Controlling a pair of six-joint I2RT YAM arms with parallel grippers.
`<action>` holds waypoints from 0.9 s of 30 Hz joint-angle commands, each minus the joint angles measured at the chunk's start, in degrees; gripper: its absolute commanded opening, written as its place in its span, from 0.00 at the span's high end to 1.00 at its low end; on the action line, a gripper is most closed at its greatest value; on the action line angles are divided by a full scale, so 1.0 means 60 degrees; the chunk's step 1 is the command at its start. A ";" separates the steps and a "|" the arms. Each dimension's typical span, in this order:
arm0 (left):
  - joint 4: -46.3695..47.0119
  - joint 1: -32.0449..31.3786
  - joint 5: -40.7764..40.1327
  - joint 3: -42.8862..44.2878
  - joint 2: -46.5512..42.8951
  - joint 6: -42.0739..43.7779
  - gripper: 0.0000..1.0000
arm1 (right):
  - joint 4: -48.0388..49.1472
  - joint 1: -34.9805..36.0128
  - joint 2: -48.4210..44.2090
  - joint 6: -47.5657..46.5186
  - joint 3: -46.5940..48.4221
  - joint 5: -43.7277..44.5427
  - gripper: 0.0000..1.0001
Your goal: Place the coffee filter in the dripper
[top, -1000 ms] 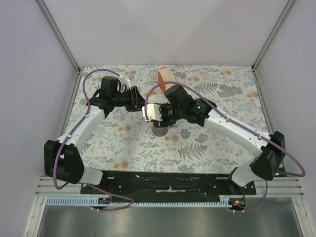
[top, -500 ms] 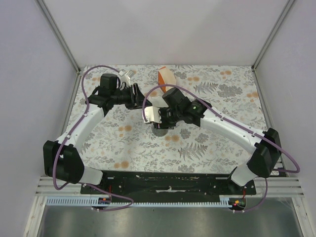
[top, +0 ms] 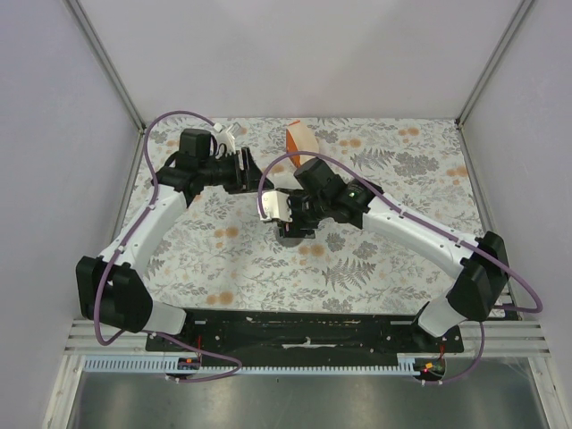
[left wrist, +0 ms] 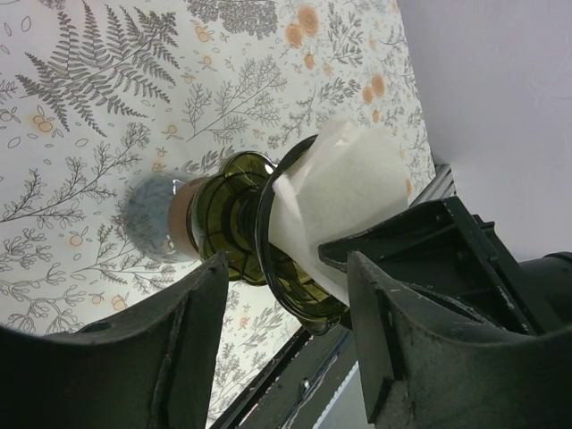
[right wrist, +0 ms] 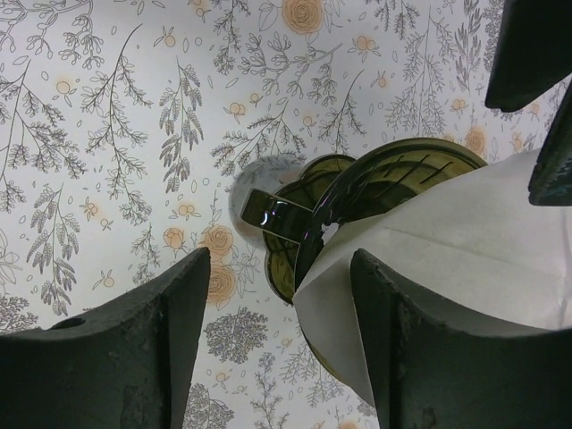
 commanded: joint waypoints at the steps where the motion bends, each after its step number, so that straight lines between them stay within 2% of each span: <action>1: -0.0102 -0.0023 -0.0252 0.0335 -0.0143 0.0628 0.37 | 0.0085 -0.0010 -0.0285 0.0150 0.0516 -0.0197 0.23; 2: -0.0117 -0.0023 -0.0266 0.0364 -0.0143 0.0643 0.37 | 0.0114 -0.0024 -0.0314 0.0165 0.0546 -0.0182 0.23; 4: -0.0146 -0.0023 -0.0340 0.0423 -0.0172 0.0716 0.37 | 0.0202 -0.0024 -0.0373 0.0194 0.0589 -0.0211 0.13; 5: -0.0146 -0.0023 -0.0354 0.0423 -0.0143 0.0731 0.37 | 0.0289 -0.0024 -0.0445 0.0209 0.0619 -0.0197 0.12; 6: -0.0161 -0.0023 -0.0369 0.0452 -0.0157 0.0775 0.36 | 0.0319 -0.0024 -0.0504 0.0209 0.0619 -0.0240 0.03; 21: -0.0498 -0.0023 -0.0515 0.1023 -0.0143 0.1083 0.34 | 0.0992 -0.0068 -0.1236 0.0589 0.0707 -0.0694 0.02; 24: -0.0615 -0.0023 -0.0837 0.1213 -0.0157 0.1258 0.34 | 0.1547 -0.0272 -0.1631 0.1232 0.0692 -0.1001 0.02; 27: -0.0790 0.0007 -0.1305 0.1579 -0.0128 0.1419 0.34 | 0.2177 -0.0959 -0.2012 0.2445 0.0751 -0.1265 0.02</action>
